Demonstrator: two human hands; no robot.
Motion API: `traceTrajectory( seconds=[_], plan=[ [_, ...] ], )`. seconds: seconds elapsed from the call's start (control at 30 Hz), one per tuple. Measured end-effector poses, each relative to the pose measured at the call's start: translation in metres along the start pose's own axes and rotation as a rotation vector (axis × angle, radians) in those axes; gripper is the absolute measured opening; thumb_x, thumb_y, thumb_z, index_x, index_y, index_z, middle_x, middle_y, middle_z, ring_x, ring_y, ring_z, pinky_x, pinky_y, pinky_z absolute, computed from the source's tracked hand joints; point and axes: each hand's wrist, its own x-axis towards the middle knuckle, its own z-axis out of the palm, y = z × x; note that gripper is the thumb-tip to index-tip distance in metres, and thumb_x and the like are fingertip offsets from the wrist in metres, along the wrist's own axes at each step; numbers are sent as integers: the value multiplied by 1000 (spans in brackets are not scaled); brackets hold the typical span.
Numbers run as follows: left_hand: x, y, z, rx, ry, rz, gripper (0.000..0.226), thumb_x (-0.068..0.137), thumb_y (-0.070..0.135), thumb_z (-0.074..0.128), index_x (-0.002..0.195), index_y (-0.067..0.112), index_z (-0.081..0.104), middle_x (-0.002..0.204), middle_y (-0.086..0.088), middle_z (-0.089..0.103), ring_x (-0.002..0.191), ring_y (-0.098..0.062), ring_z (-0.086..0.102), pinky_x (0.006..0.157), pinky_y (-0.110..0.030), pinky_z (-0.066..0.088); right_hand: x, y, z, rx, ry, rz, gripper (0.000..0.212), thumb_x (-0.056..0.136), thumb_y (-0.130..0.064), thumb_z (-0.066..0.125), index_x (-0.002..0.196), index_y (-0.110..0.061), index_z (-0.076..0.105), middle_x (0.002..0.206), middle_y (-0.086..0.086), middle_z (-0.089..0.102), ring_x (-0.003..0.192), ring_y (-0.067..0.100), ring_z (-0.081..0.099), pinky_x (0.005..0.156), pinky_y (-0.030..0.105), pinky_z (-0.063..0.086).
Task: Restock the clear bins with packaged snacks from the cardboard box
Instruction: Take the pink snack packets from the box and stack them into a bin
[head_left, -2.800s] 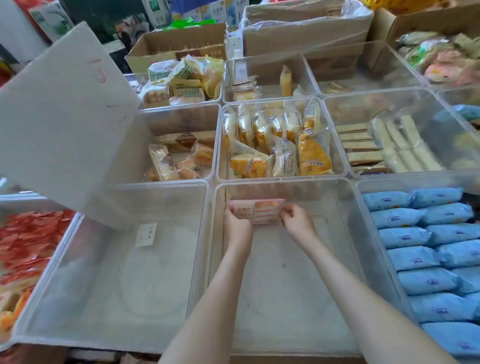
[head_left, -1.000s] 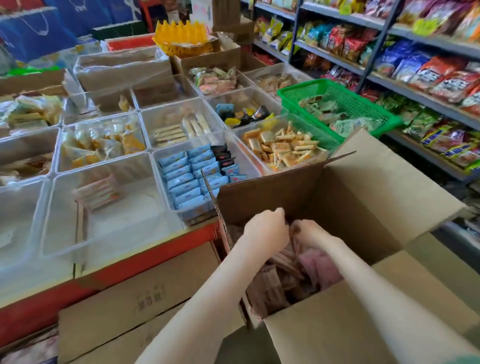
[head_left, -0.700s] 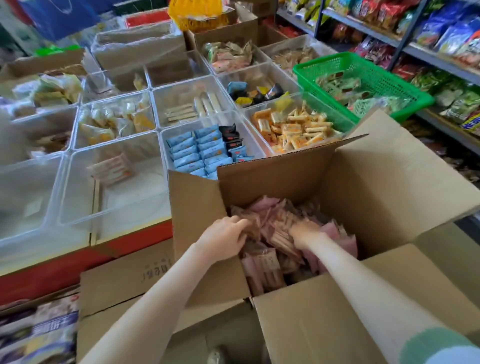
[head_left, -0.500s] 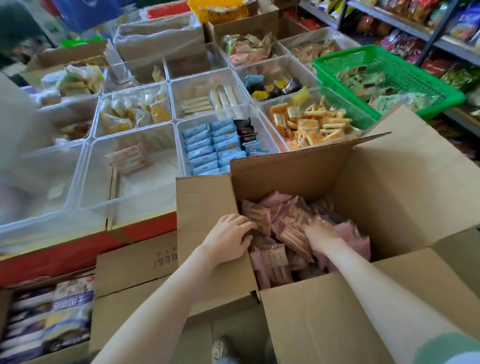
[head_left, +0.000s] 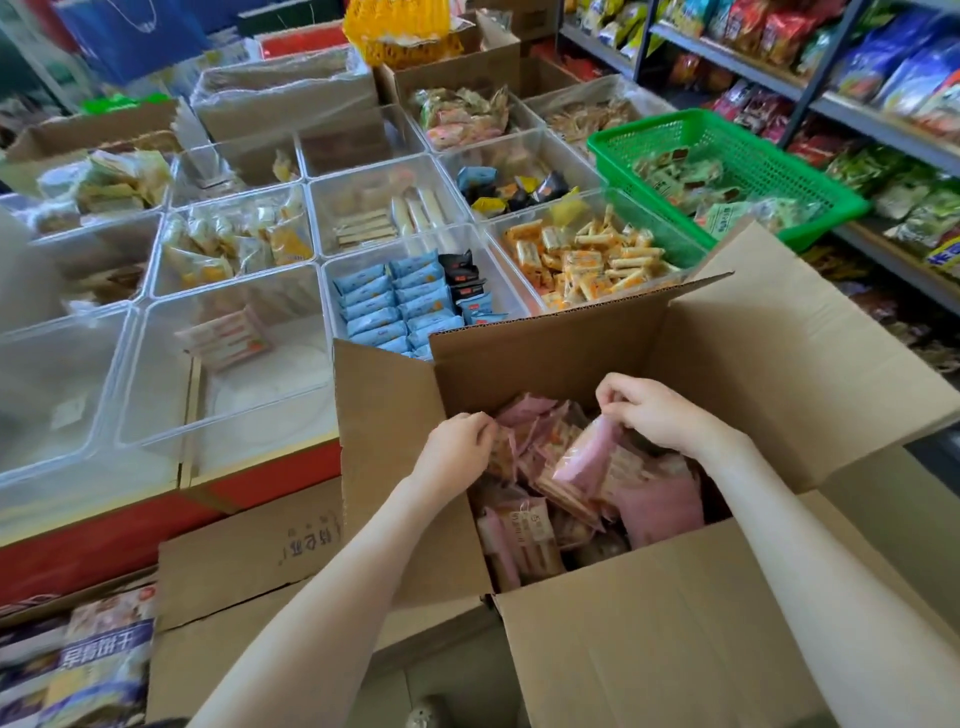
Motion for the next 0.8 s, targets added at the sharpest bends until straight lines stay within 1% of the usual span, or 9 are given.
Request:
traceTrajectory(
  seconds=[0.1, 0.17, 0.23, 0.33, 0.4, 0.53, 0.6, 0.7, 0.8],
  plan=[
    [8, 22, -22, -446, 47, -171, 30, 99, 27, 40, 108, 19, 68, 109, 0, 63, 105, -16, 56, 92, -25, 40, -13, -37, -19, 327, -13, -132, 15, 93, -3, 48, 82, -13, 50, 75, 1, 46, 69, 11, 42, 70, 25, 36],
    [9, 31, -34, -783, 16, -303, 30, 101, 31, 38, 107, 21, 65, 114, 1, 63, 109, -15, 57, 100, -30, 44, -17, -58, -24, 662, -71, -240, 9, 93, -7, 53, 86, -11, 51, 73, 1, 44, 69, 12, 42, 71, 22, 38],
    [9, 30, -49, -1136, -171, -442, 41, 102, 42, 33, 116, 14, 59, 121, -6, 61, 106, -19, 59, 95, -33, 48, -16, -80, -25, 932, -158, -347, 12, 86, -20, 65, 86, -13, 55, 72, 2, 46, 69, 13, 45, 71, 20, 43],
    [3, 7, -74, -1478, -525, -529, 69, 98, 59, 23, 127, 2, 50, 116, -17, 62, 96, -28, 64, 76, -38, 54, -6, -114, -13, 1060, -272, -435, 22, 79, -27, 75, 82, -14, 58, 73, 1, 47, 66, 11, 47, 66, 20, 45],
    [-3, -5, -87, -1561, -567, -489, 70, 99, 57, 22, 128, 0, 48, 108, -17, 65, 90, -28, 66, 68, -36, 55, 0, -131, -4, 1065, -306, -471, 25, 78, -29, 76, 81, -14, 56, 73, 1, 46, 65, 12, 47, 62, 21, 44],
    [-11, -54, -130, -1570, -400, -422, 41, 103, 37, 32, 121, 6, 52, 96, -7, 69, 72, -16, 68, 53, -26, 53, 26, -181, 23, 1093, -332, -511, 24, 80, -26, 74, 84, -12, 54, 74, 2, 48, 64, 13, 49, 63, 22, 46],
    [-11, -81, -157, -1522, -237, -380, 26, 103, 24, 36, 112, 10, 57, 91, -5, 69, 65, -13, 68, 48, -25, 53, 41, -205, 35, 1064, -310, -482, 23, 79, -25, 74, 88, -13, 56, 75, 3, 51, 66, 15, 52, 64, 24, 47],
    [-10, -131, -195, -1414, 12, -349, 21, 103, 18, 39, 98, 9, 57, 83, -5, 61, 60, -13, 60, 49, -28, 47, 71, -242, 60, 918, -199, -408, 17, 79, -20, 68, 93, -14, 61, 78, 3, 54, 70, 15, 53, 64, 23, 46],
    [-4, -187, -221, -1291, 186, -393, 20, 103, 18, 40, 96, 8, 57, 83, -6, 61, 67, -17, 57, 52, -27, 47, 108, -273, 95, 668, -60, -316, 13, 91, -2, 53, 97, -12, 59, 70, -1, 57, 63, 11, 52, 61, 23, 45]
  ],
)
